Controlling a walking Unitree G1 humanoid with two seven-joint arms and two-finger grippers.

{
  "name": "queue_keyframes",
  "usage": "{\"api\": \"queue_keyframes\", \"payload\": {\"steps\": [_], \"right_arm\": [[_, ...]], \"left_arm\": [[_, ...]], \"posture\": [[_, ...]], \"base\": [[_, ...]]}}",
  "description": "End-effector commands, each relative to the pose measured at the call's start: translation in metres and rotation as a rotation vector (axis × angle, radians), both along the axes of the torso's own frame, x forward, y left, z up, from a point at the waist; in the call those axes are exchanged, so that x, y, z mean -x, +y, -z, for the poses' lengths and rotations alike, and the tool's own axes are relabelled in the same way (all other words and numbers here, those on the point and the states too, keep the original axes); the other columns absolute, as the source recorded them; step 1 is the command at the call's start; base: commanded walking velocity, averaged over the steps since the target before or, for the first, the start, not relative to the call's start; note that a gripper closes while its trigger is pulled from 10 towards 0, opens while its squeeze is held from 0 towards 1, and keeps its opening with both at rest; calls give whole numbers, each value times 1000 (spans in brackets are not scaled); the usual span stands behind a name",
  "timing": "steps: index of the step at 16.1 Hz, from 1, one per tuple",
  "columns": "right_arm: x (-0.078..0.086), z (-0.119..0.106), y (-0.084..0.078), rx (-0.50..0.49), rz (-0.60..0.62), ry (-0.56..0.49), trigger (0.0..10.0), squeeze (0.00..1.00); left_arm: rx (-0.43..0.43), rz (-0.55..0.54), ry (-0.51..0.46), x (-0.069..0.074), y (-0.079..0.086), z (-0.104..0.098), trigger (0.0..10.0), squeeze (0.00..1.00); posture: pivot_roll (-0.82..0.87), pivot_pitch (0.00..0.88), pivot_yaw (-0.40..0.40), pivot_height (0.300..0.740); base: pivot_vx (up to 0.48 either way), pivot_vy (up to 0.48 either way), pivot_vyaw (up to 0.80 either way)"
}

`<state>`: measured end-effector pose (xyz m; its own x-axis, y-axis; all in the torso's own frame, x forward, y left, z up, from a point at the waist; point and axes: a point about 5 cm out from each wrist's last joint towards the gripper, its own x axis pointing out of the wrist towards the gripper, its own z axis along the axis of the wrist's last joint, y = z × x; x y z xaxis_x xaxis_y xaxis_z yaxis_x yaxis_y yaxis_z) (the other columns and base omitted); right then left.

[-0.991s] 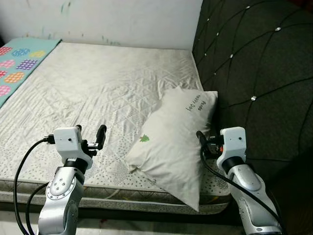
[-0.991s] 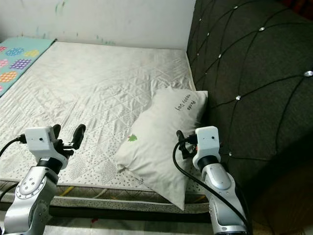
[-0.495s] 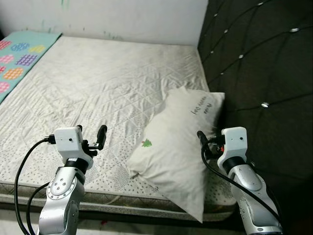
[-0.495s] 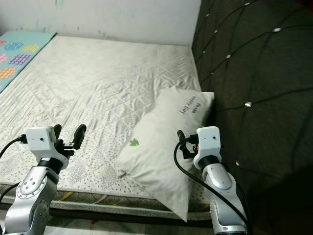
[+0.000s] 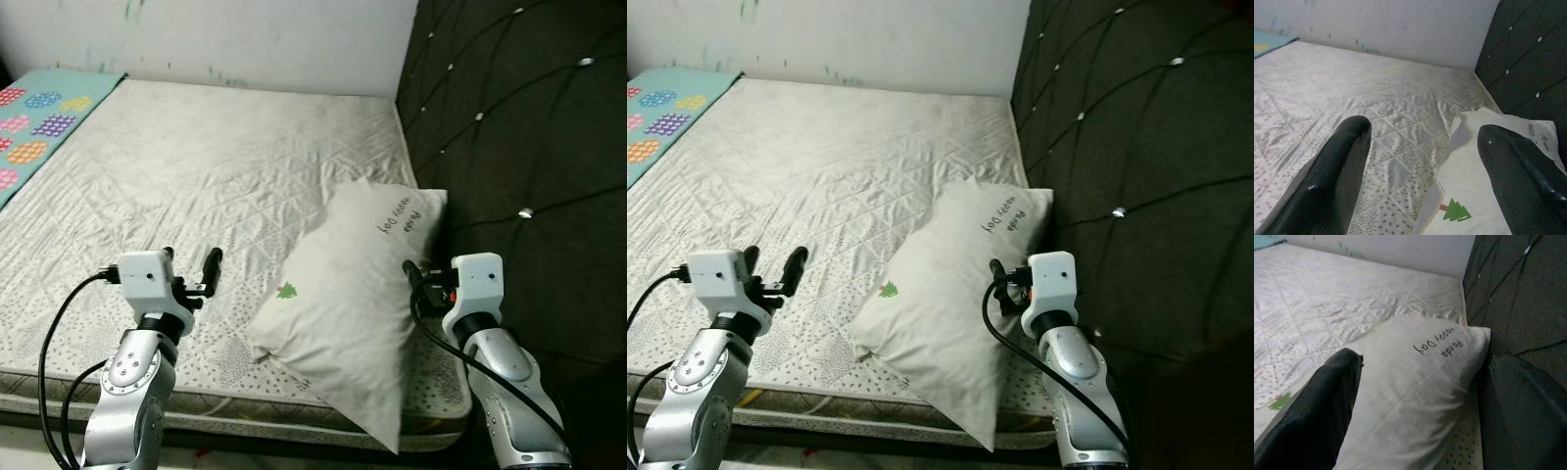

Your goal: Clean up the room

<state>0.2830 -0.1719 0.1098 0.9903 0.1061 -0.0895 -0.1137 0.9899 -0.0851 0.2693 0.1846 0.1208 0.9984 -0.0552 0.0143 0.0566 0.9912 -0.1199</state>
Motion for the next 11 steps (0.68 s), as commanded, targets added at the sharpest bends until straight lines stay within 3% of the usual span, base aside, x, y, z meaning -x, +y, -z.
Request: {"api": "queue_keyframes", "payload": {"steps": [1,5,11], "right_arm": [[-2,-4,2,-2,-5,-12,10000,0],[-1,-3,1,-4,-3,-11,10000,0],[-2,-2,0,-9,5,2,10000,0]], "left_arm": [[-7,-7,2,1,4,-1,10000,0],[-5,-12,4,1,5,0,10000,0],[-5,-15,11,0,5,1,10000,0]], "posture": [[-80,65,-28,740],[-80,65,-28,740],[-81,70,-28,740]], "base": [[0,0,0],[0,0,0],[0,0,-800]]}}
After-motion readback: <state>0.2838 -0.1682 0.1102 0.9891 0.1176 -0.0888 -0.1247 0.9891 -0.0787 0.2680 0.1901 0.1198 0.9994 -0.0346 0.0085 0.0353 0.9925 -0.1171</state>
